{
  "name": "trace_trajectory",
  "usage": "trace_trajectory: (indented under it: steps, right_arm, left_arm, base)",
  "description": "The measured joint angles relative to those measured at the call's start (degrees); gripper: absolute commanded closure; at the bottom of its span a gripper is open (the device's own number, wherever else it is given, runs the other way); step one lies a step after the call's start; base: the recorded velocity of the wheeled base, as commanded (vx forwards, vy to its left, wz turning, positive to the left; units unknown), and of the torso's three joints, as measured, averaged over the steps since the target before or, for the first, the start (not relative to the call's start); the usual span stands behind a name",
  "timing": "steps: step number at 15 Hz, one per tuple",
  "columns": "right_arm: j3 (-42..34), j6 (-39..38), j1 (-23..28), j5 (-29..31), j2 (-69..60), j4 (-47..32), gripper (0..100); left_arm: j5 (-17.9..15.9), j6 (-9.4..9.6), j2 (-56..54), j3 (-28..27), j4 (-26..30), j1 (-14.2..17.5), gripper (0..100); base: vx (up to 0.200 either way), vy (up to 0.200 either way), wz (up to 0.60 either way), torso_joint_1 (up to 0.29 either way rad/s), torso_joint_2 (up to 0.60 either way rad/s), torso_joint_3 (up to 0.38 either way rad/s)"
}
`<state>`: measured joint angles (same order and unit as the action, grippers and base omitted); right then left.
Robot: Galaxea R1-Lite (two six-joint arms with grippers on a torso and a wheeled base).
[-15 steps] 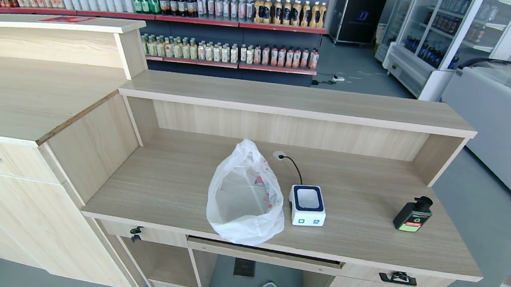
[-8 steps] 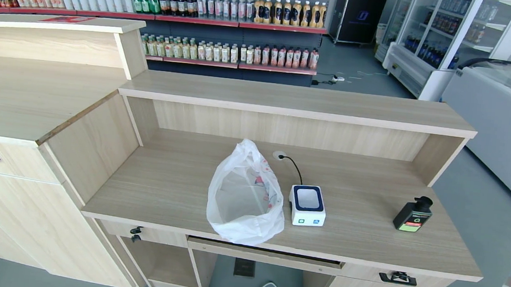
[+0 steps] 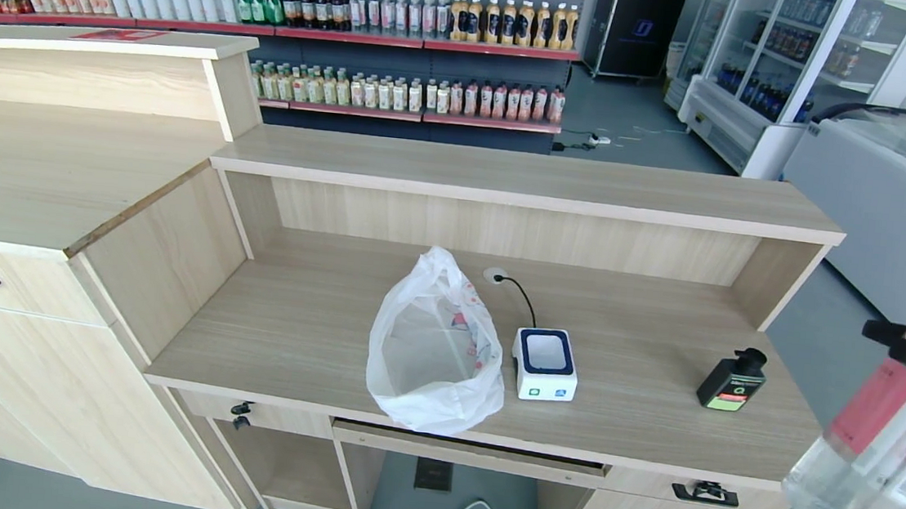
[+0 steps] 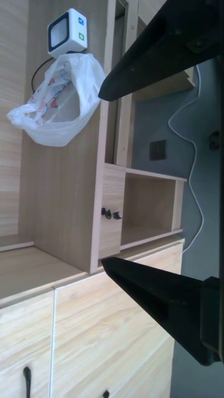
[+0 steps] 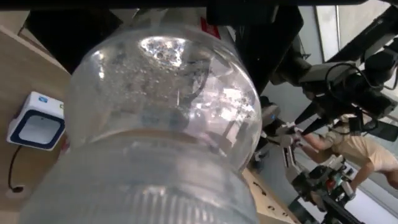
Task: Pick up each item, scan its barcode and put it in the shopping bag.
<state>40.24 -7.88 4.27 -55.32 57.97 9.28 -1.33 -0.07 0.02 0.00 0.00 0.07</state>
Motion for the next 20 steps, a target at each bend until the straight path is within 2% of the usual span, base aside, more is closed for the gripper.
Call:
trace_trajectory:
  steps: [1, 4, 5, 6, 10, 13, 16, 20]
  right_arm:
    - [-0.66, 9.22, 3.01, 1.35, 2.50, -0.17, 100]
    - [-2.90, 43.59, 13.48, 8.52, 9.31, -1.45, 100]
    - [-3.08, 52.52, 17.64, 11.09, 11.57, -2.35, 100]
    - [-2.54, 57.60, 20.57, 12.61, 13.36, -2.90, 100]
    - [-0.26, 70.23, 25.69, 13.58, 17.55, 0.40, 100]
    - [0.09, 74.58, 26.36, 13.58, 18.60, 1.23, 100]
    - [0.60, 78.21, 26.51, 13.73, 19.59, 3.50, 100]
    - [0.30, 80.15, 25.31, 13.45, 22.52, 12.18, 100]
  left_arm:
    - [0.00, -0.02, 0.00, 0.00, 0.00, 0.00, 0]
    - [0.00, 0.00, 0.00, 0.00, 0.00, 0.00, 0]
    - [0.00, 0.00, 0.00, 0.00, 0.00, 0.00, 0]
    - [0.00, 0.00, 0.00, 0.00, 0.00, 0.00, 0]
    - [0.00, 0.00, 0.00, 0.00, 0.00, 0.00, 0]
    - [0.00, 0.00, 0.00, 0.00, 0.00, 0.00, 0]
    - [0.00, 0.00, 0.00, 0.00, 0.00, -0.02, 0]
    - [0.00, 0.00, 0.00, 0.00, 0.00, -0.02, 0]
  base:
    - [0.000, 0.000, 0.00, 0.000, 0.00, 0.000]
    - [0.000, 0.000, 0.00, 0.000, 0.00, 0.000]
    - [0.000, 0.000, 0.00, 0.000, 0.00, 0.000]
    - [0.000, 0.000, 0.00, 0.000, 0.00, 0.000]
    - [0.000, 0.000, 0.00, 0.000, 0.00, 0.000]
    - [0.000, 0.000, 0.00, 0.000, 0.00, 0.000]
    - [0.000, 0.000, 0.60, 0.002, 0.01, 0.001]
    - [0.000, 0.000, 0.60, 0.001, 0.00, 0.000]
